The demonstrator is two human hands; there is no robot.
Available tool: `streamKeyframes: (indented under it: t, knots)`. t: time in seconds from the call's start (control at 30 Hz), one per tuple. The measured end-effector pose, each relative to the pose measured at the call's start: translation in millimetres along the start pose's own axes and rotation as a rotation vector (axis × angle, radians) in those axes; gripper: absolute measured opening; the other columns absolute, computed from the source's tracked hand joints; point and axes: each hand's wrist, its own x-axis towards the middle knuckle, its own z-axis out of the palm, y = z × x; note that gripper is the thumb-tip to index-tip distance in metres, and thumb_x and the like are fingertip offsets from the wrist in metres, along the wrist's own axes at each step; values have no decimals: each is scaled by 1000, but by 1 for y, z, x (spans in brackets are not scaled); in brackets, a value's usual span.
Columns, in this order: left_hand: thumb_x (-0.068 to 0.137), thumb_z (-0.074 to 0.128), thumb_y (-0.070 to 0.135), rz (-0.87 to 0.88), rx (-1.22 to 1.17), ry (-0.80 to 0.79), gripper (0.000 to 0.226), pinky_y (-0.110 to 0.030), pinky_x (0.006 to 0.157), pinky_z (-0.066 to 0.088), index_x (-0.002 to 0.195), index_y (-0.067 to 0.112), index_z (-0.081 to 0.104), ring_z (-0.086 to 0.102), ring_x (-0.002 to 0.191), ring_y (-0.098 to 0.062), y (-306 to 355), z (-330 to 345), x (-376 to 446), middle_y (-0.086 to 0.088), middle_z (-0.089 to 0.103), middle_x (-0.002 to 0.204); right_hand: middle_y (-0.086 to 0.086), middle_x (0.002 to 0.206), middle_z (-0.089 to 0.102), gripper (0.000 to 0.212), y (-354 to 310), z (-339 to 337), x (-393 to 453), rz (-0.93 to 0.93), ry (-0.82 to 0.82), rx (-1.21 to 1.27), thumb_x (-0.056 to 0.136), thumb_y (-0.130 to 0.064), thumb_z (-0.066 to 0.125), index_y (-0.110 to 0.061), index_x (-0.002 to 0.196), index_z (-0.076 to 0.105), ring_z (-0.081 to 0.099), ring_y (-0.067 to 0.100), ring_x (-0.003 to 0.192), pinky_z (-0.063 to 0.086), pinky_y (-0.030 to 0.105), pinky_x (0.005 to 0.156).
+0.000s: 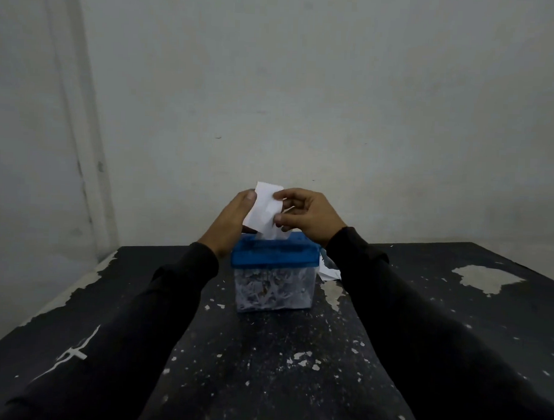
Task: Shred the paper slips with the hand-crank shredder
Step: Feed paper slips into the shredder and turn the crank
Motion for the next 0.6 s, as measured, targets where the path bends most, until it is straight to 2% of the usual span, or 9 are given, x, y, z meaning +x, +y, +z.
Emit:
streamKeyframes:
  t: [0.07, 0.13, 0.2, 0.3, 0.4, 0.47, 0.53, 0.6]
  knots:
    - [104, 41, 55, 11, -2, 8, 43, -33, 84, 61, 141, 32, 44, 64, 115, -19, 1, 0, -1, -2, 57, 138, 14, 92, 67, 53, 0, -1, 1, 15, -9, -25, 83, 12, 73, -2, 132, 58, 71, 28, 78, 61, 41, 76]
    - [106, 49, 39, 30, 52, 31, 40, -25, 77, 60, 144, 33, 39, 63, 115, -20, 2, 1, -2, -5, 56, 140, 14, 96, 66, 66, 0, -3, 1, 42, -31, -65, 85, 9, 72, -7, 144, 49, 70, 29, 83, 61, 44, 80]
    - [102, 60, 31, 42, 99, 43, 59, -22, 77, 59, 150, 40, 28, 62, 119, -23, -1, -1, -2, -6, 56, 139, 17, 107, 65, 72, -3, -3, 3, 51, -51, -129, 87, 6, 71, -12, 150, 43, 70, 29, 91, 62, 45, 82]
    - [97, 68, 22, 40, 103, 57, 79, -24, 83, 58, 155, 45, 19, 66, 114, -20, -2, -3, -2, -6, 64, 131, 18, 127, 62, 68, -6, 0, 7, -5, -44, -278, 87, 2, 72, -10, 148, 47, 67, 30, 105, 61, 45, 85]
    - [95, 71, 14, 105, 89, 78, 69, -28, 82, 61, 152, 32, 36, 70, 109, -16, -3, -4, -4, 1, 67, 124, 13, 138, 56, 65, -6, 5, 11, 2, -45, -331, 89, -12, 76, -8, 147, 48, 63, 28, 110, 62, 39, 83]
    - [93, 72, 11, 124, 92, 97, 57, -33, 84, 62, 143, 25, 48, 71, 106, -17, -4, -4, -4, 3, 71, 117, 12, 141, 54, 64, -2, 9, 14, -3, -14, -355, 89, -20, 76, -6, 146, 49, 61, 28, 116, 60, 41, 88]
    - [91, 74, 7, 107, 94, 101, 54, -35, 85, 62, 139, 22, 53, 73, 101, -20, -5, -6, -3, -3, 73, 113, 12, 141, 56, 60, 3, 12, 16, -11, 37, -405, 89, -21, 76, -6, 142, 53, 59, 27, 120, 54, 45, 100]
    - [90, 75, 8, 106, 117, 84, 55, -35, 86, 62, 140, 20, 55, 72, 99, -21, -6, -8, -1, -10, 72, 112, 11, 134, 61, 50, 6, 15, 17, -45, 64, -477, 89, -22, 76, -9, 134, 59, 61, 26, 116, 52, 43, 102]
